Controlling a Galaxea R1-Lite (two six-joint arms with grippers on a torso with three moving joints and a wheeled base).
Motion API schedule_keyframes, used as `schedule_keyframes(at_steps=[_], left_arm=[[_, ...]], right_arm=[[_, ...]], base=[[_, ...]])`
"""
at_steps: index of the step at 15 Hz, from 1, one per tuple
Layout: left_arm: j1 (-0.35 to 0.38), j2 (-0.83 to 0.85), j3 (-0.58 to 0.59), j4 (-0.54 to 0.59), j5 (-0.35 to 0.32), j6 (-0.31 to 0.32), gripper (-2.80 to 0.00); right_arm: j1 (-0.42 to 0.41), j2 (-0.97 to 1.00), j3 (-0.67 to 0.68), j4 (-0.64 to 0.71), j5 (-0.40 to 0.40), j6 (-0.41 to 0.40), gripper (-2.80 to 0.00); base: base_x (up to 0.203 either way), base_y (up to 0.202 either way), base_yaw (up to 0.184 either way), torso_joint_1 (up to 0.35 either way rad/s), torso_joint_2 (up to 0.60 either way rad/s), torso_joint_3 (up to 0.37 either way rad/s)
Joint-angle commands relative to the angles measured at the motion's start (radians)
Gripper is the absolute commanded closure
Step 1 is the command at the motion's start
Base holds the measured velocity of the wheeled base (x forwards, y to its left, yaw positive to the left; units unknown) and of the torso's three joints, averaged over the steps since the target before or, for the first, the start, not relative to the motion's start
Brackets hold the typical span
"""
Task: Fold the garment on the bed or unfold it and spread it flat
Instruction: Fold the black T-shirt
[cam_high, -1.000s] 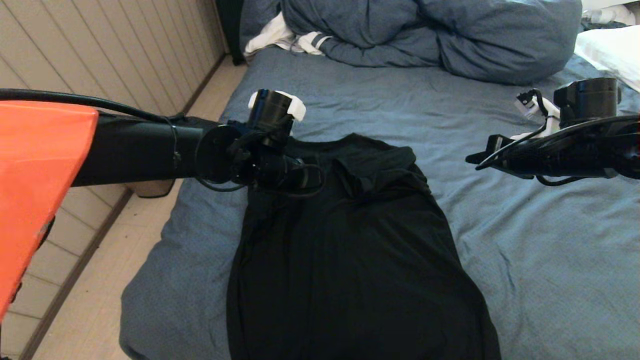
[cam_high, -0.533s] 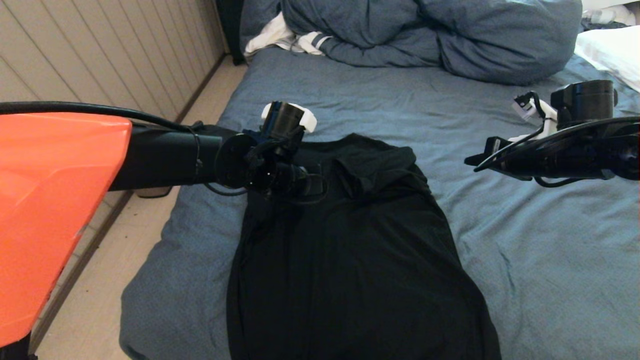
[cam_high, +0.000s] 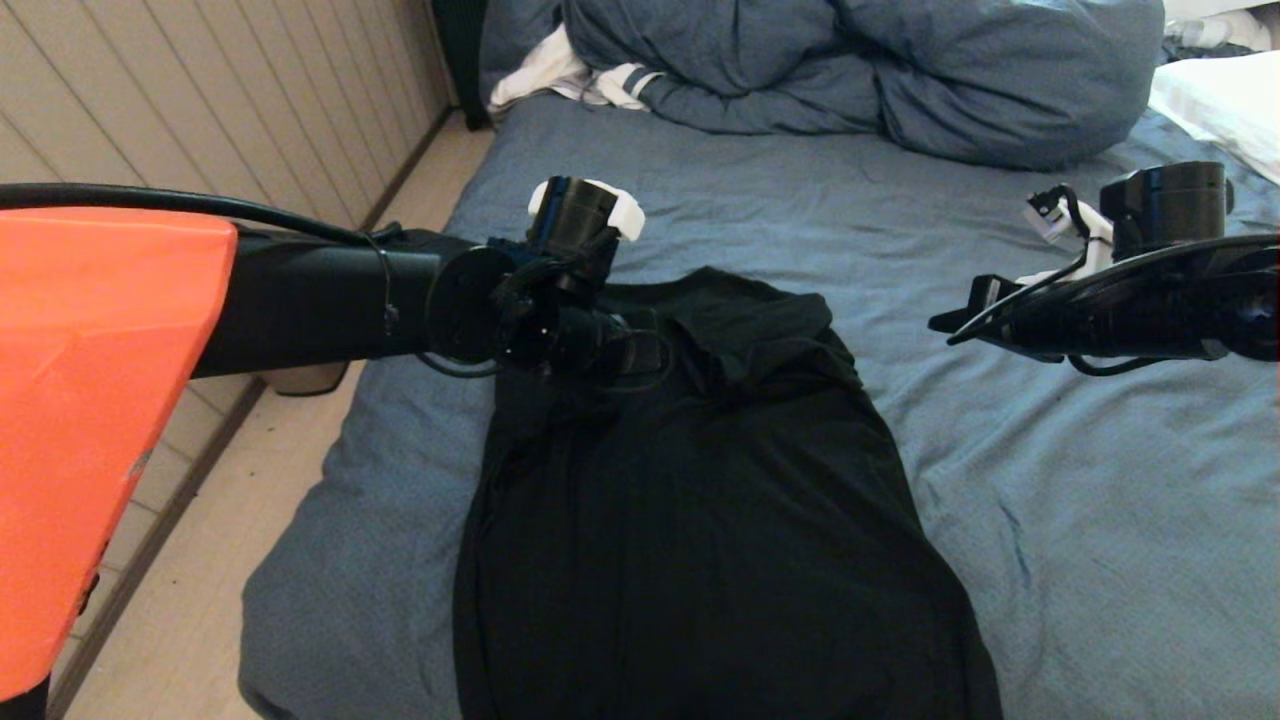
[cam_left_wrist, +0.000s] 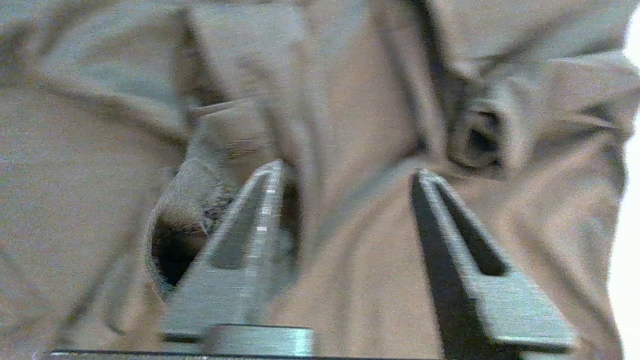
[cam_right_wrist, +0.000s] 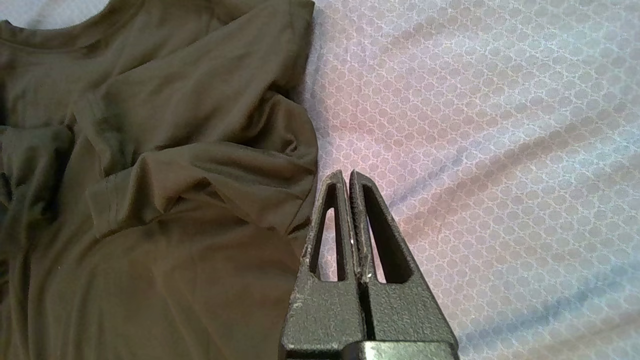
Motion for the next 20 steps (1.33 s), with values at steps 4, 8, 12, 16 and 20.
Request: schedule_keyframes(at_steps=[4,8,12,16,20], left_arm=[[0.011,-0.104,-0.025,-0.001,0.003,-0.009,-2.8],[0.11,-0.202,0.048,0.008,0.003,-0.007,-2.8],[0.132,-0.172,0.218,-0.018,0.003,-0.005,0.0],[0.13,-0.08,0.271,-0.158,0.004,0.017,0.0],[0.105,-0.044,0.253,-0.161,0.004,0.017,0.0]], right_arm=[[-0.001,0.006,0.001,-0.001,0.004,0.002,0.0],[-0.001,0.015,-0.001,-0.02,0.005,0.004,0.0],[-0.001,0.018,0.001,-0.039,0.004,0.008,0.0],[-0.019,0.026,0.002,-0.039,0.004,0.004,0.0],[-0.03,0.029,0.008,-0.041,0.005,0.004,0.0]], base=[[0.0,0.0,0.0,0.0,0.0,0.0],[0.0,0.0,0.0,0.0,0.0,0.0],[0.0,0.0,0.0,0.0,0.0,0.0],[0.0,0.0,0.0,0.0,0.0,0.0],[0.0,0.0,0.0,0.0,0.0,0.0]])
